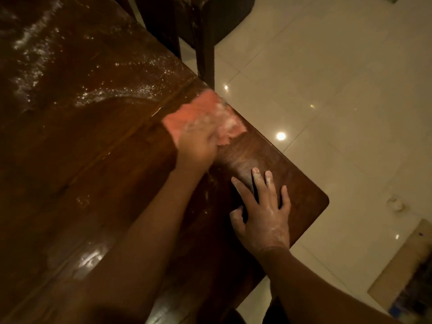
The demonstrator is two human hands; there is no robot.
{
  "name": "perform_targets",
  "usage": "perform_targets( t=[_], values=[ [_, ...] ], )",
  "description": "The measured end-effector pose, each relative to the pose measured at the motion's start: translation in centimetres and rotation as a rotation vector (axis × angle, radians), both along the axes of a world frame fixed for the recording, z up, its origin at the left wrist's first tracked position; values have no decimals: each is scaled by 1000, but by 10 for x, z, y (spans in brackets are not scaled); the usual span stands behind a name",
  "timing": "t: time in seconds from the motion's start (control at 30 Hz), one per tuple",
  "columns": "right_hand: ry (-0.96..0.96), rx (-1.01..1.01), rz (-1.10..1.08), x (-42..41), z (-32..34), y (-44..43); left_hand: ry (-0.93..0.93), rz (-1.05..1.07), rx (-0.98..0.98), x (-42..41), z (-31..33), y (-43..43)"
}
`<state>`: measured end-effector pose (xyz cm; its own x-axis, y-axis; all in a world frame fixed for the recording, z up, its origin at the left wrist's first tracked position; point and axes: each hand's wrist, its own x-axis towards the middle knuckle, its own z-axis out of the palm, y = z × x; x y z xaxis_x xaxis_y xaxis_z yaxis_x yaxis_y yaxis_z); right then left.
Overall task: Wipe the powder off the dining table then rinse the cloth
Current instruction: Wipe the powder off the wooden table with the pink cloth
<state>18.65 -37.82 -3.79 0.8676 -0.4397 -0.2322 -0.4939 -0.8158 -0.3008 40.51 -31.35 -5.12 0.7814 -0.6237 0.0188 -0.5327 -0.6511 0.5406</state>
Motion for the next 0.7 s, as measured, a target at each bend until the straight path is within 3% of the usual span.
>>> perform_targets(
  t=[0.07, 0.13, 0.2, 0.3, 0.37, 0.47, 0.57, 0.63, 0.7],
  values=[
    [10, 8, 11, 0, -1, -1, 8, -287, 75, -20, 3, -4],
    [-14, 18, 8, 0, -2, -2, 80, -335, 56, -30, 9, 21],
    [-69, 44, -3, 0, -1, -1, 93, -99, -4, -38, 9, 61],
    [-105, 74, 1, -1, 0, -3, 0, 487, 17, -74, 11, 116],
    [-94, 117, 20, 0, 2, -7, 7, 693, 42, -118, 18, 114],
    [-116, 223, 63, -3, 8, -14, 21, 594, -66, -194, 32, 83],
    [-151, 327, 229, -8, 8, -48, 105, 358, 63, -255, 33, 62],
    [-91, 339, 465, -7, 7, -89, 167, 389, 137, -266, 25, 55],
    [-32, 308, 703, -1, 10, -135, 215, 549, 106, -246, 21, 39]
  ],
)
